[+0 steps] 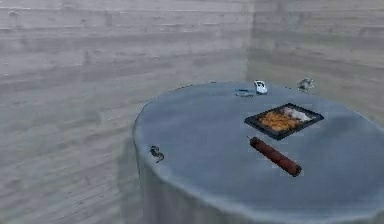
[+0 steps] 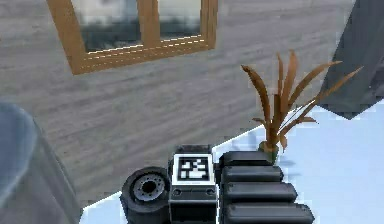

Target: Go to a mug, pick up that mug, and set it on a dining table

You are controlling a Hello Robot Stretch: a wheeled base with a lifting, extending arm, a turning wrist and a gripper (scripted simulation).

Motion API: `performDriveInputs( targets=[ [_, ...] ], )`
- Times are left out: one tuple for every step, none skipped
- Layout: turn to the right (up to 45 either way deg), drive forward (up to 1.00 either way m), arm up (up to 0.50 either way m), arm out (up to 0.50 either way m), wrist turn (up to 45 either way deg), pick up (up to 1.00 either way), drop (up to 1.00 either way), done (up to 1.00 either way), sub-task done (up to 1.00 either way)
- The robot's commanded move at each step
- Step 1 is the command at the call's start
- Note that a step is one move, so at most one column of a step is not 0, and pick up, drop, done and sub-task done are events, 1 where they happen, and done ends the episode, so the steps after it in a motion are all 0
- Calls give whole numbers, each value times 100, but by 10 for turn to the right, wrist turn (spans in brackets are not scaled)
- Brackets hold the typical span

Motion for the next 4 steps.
performDriveInputs(
  targets=[
    [450, 0, 0, 0, 0, 0, 0, 0, 0],
    [360, 0, 0, 0, 0, 0, 0, 0, 0],
    [-450, 0, 0, 0, 0, 0, 0, 0, 0],
    [-360, 0, 0, 0, 0, 0, 0, 0, 0]
  ],
)
